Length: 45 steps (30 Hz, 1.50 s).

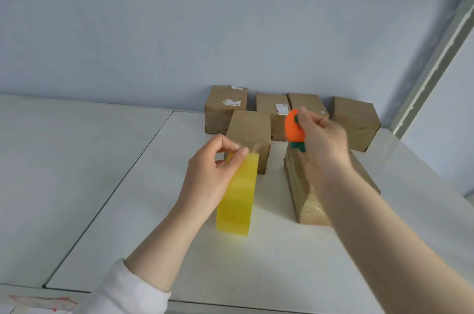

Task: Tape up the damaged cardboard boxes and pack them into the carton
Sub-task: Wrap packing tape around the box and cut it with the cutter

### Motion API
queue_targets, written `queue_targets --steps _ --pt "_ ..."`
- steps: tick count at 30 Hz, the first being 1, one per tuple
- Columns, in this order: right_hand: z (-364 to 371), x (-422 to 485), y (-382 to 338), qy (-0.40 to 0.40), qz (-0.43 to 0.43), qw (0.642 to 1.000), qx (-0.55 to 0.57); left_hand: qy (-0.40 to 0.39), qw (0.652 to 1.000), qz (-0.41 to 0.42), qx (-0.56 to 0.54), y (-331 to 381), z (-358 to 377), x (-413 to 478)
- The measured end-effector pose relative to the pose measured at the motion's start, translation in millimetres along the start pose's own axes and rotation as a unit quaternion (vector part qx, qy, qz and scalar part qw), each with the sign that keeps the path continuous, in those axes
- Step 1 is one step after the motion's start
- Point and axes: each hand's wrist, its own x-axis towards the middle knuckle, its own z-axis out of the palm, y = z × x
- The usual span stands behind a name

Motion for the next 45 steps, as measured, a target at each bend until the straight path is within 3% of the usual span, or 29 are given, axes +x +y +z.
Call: queue_targets --steps 4,7,12,20,24,25,27,29,30,33,36,41,45 --pt "-75 25 -6 0.072 -0.084 0.986 -0.127 -0.003 0.999 0.03 0.026 0 2 3" --pt "-133 42 22 0.127 -0.04 0.966 -0.221 -0.006 0.999 0.039 0.026 -4 4 6" --pt "-172 51 82 0.064 0.03 0.934 -0.351 -0.017 0.999 0.029 -0.006 -12 5 10" --pt "-170 53 86 0.076 0.003 0.884 -0.462 0.009 0.999 0.01 -0.036 -10 4 5" --pt "-142 14 40 0.1 -0.166 0.942 -0.273 0.075 0.995 0.037 -0.057 7 0 1" --pt "-131 -2 27 0.056 -0.196 0.956 -0.21 0.098 0.992 0.046 -0.072 16 -1 3" --pt "-108 -34 4 -0.105 -0.229 0.957 -0.142 0.139 0.982 0.07 -0.105 40 2 10" --pt "-87 -54 -8 -0.256 -0.236 0.925 -0.152 0.168 0.973 0.101 -0.124 68 13 17" --pt "-80 -59 -9 -0.288 -0.234 0.913 -0.169 0.178 0.969 0.114 -0.128 82 21 21" --pt "-74 -53 -18 -0.254 -0.248 0.92 -0.163 0.182 0.964 0.111 -0.157 113 52 31" --pt "-90 -36 -25 -0.228 -0.256 0.929 -0.139 0.157 0.966 0.051 -0.199 128 79 40" --pt "-120 -14 -25 -0.238 -0.228 0.936 -0.124 0.037 0.959 -0.086 -0.268 131 108 58" --pt "-131 -3 -25 -0.238 -0.191 0.946 -0.105 -0.045 0.971 -0.119 -0.201 123 116 71"
